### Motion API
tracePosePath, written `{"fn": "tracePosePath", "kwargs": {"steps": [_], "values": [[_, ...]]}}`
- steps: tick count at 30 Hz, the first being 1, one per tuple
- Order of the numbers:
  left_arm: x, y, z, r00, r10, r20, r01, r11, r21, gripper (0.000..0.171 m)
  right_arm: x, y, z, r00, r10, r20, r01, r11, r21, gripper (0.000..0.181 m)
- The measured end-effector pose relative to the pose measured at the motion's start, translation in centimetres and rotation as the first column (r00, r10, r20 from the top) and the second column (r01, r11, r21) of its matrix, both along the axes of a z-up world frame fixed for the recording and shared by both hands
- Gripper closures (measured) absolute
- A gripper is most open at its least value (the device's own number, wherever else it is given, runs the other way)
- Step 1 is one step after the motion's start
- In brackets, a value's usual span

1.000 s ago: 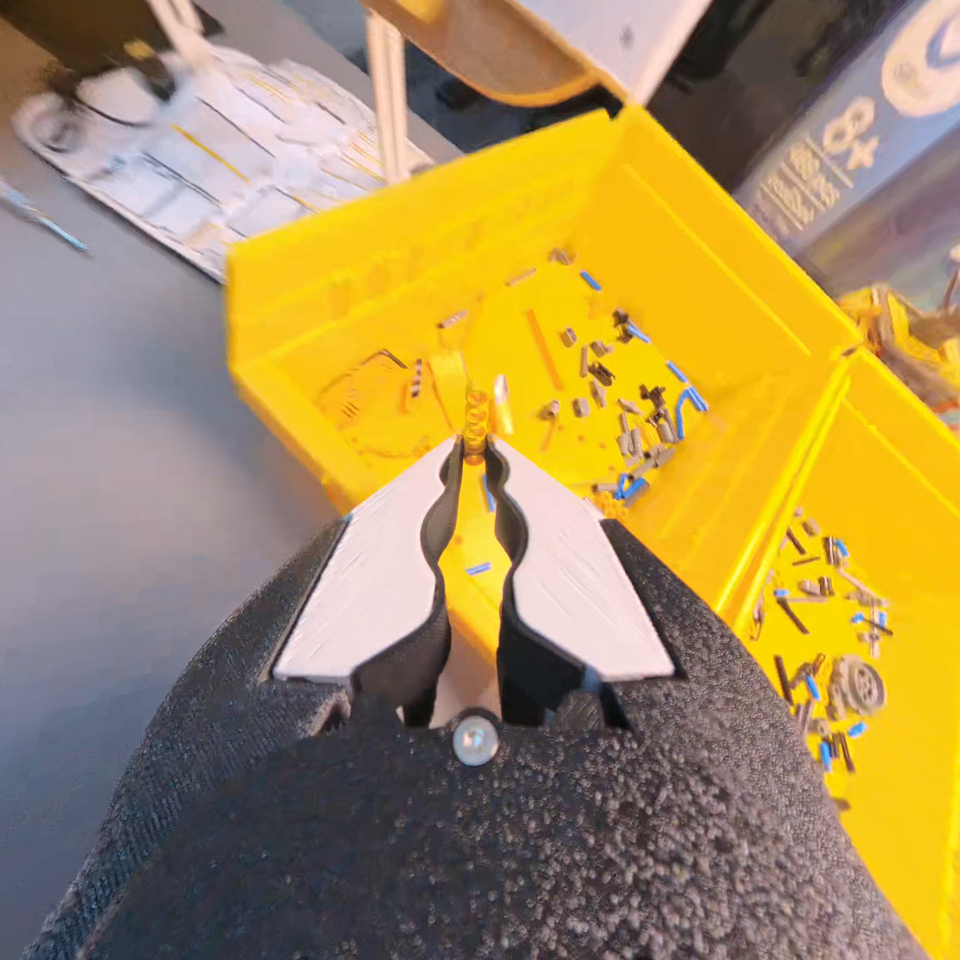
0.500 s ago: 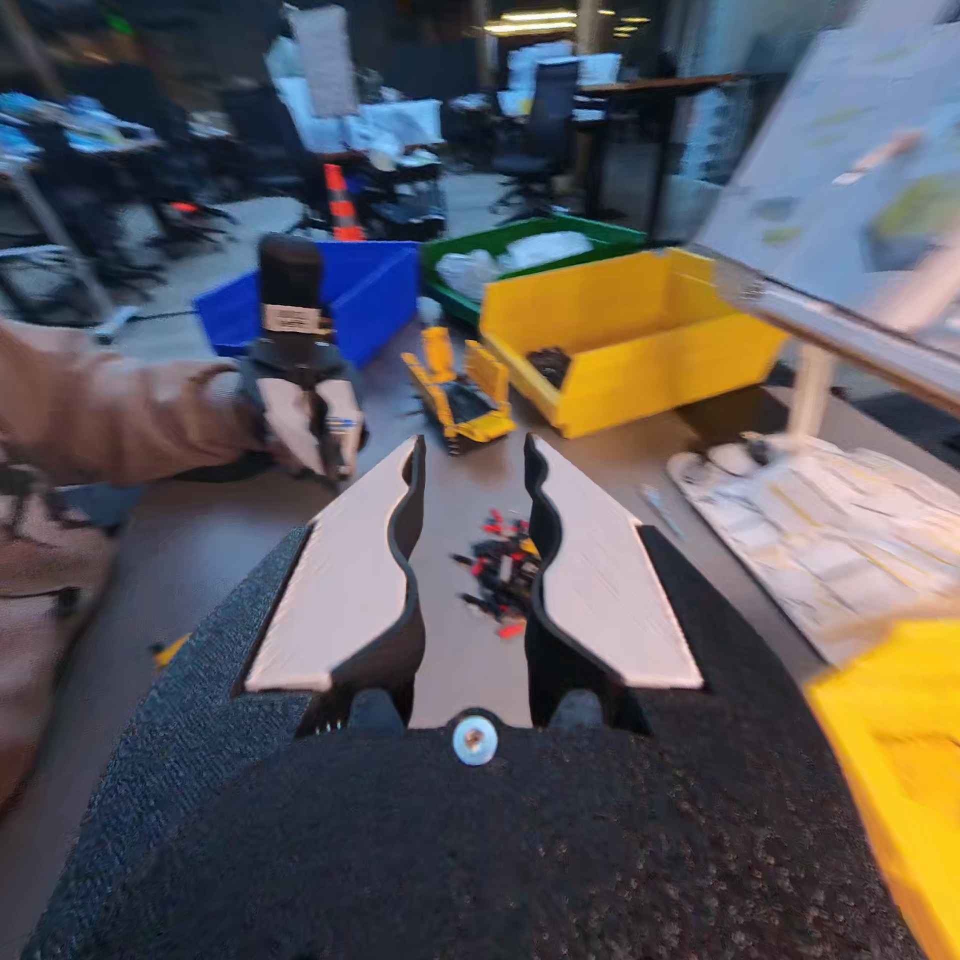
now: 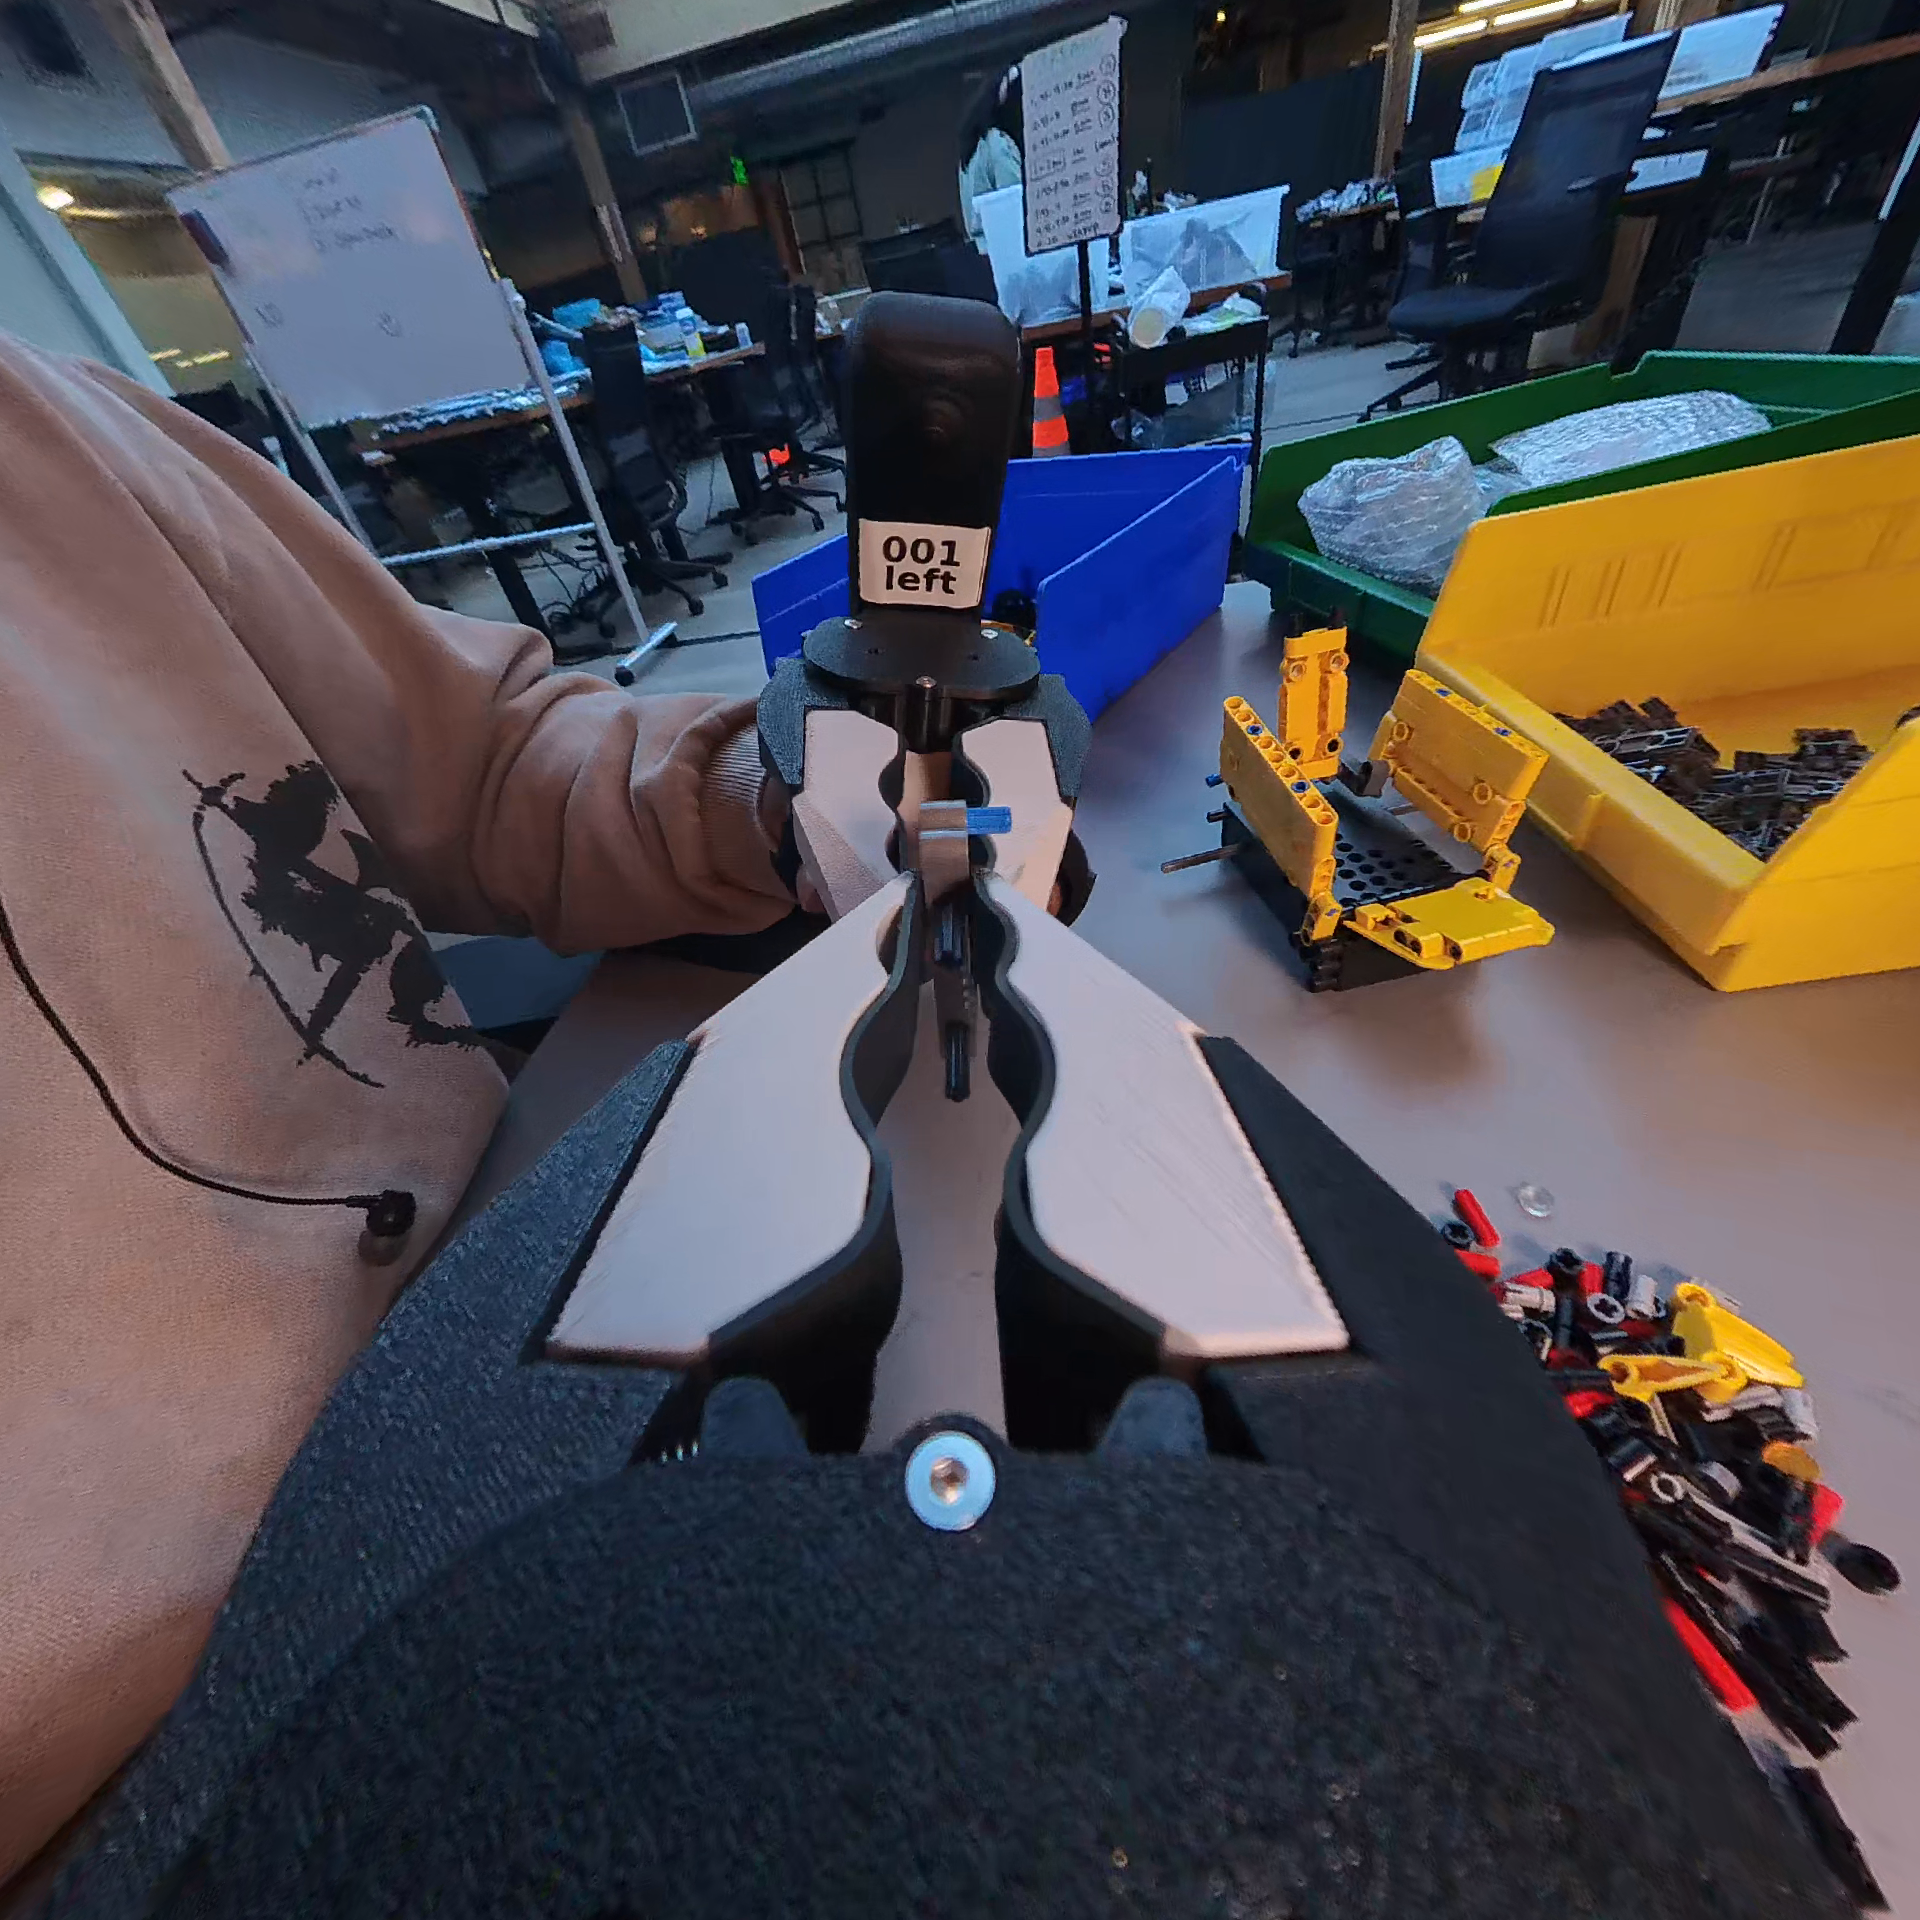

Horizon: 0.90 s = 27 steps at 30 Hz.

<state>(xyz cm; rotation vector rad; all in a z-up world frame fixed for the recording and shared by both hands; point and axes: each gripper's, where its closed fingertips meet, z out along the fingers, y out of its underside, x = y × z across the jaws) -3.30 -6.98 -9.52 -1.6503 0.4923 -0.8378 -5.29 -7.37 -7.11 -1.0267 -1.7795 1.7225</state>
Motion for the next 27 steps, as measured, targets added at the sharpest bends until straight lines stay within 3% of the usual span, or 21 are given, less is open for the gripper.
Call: {"fn": "tracePosePath", "kwargs": {"steps": [5, 11, 17, 27], "values": [[0.0, -0.3, 1.0, 0.999, -0.021, 0.047, 0.019, 0.999, 0.038, 0.16, 0.1, 0.0, -0.1, 0.998, 0.031, 0.048, -0.027, 0.996, -0.08, 0.175], [0.2, -0.7, 1.2, 0.991, -0.066, 0.115, 0.067, 0.998, -0.002, 0.167, 0.2, -0.8, -0.1, 0.995, 0.081, 0.065, -0.067, 0.98, -0.19, 0.175], [-0.7, -0.3, 2.2, 0.993, -0.002, 0.12, 0.0, 1.0, 0.021, 0.166, -0.2, -0.4, 0.9, 1.0, 0.019, -0.021, -0.023, 0.984, -0.177, 0.176], [-1.3, -0.4, 3.6, 0.991, 0.031, 0.126, -0.04, 0.997, 0.069, 0.168, 0.4, 0.1, 1.0, 0.996, 0.067, -0.058, -0.078, 0.974, -0.213, 0.176]]}}
